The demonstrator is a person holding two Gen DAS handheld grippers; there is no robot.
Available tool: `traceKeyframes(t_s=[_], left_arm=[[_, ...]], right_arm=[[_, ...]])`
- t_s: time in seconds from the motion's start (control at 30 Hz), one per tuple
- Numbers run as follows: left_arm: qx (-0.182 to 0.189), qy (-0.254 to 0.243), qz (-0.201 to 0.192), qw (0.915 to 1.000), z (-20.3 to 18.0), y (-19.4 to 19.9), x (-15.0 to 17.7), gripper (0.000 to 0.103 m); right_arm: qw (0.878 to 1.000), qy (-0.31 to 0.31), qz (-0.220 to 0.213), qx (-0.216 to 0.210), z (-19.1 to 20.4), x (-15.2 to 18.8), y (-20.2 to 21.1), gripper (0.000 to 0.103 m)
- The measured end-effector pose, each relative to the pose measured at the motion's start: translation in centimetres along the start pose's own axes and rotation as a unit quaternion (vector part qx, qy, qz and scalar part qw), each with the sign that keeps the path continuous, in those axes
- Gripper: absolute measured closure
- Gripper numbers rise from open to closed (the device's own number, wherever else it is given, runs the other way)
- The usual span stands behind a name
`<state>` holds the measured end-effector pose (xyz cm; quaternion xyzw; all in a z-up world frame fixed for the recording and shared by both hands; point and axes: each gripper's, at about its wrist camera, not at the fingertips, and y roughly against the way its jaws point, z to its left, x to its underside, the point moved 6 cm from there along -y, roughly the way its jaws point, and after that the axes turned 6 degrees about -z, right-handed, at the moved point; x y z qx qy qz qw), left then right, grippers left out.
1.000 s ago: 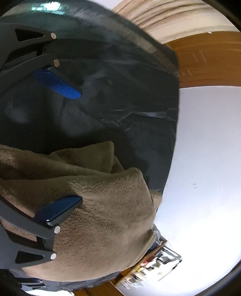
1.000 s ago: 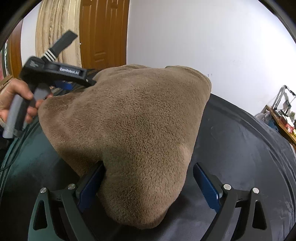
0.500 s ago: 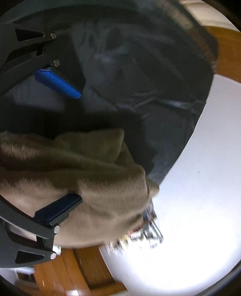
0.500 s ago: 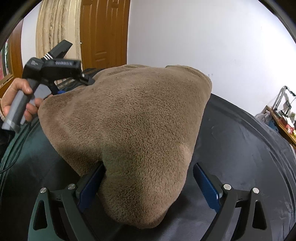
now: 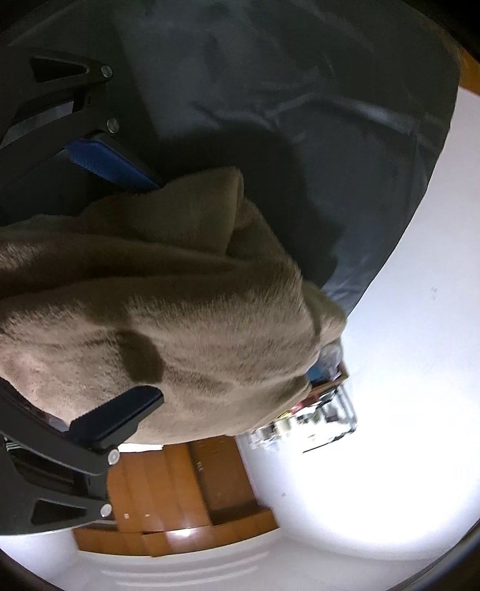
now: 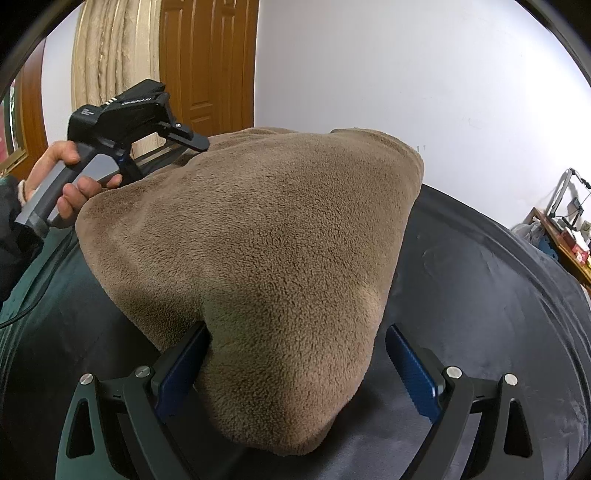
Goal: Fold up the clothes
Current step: 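Lift the fleece edge with the left gripper and fold it over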
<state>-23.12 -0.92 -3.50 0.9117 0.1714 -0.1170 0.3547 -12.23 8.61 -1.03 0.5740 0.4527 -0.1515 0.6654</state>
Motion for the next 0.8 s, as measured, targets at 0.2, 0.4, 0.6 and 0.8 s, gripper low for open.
traceKeyframes(t_s=[0.2, 0.4, 0.6, 0.8], left_arm=[[0.02, -0.056, 0.018, 0.9981, -2.3, -1.5, 0.8, 0.0], [0.05, -0.055, -0.004, 0.9972, -2.3, -1.1, 0.9, 0.0], [0.043, -0.08, -0.03, 0.9954, -2.9, -0.9, 1.1, 0.0], [0.043, -0.102, -0.036, 0.9932, -2.7, -0.4, 2.0, 0.0]], right_arm=[[1.0, -0.003, 0.002, -0.002, 0.1, 0.5, 0.8, 0.007], [1.0, -0.006, 0.005, -0.003, 0.0, 0.4, 1.0, 0.005], [0.999, -0.034, 0.007, -0.037, -0.6, 0.5, 1.2, 0.002], [0.991, -0.089, 0.003, -0.102, -1.6, 0.7, 1.7, 0.001]])
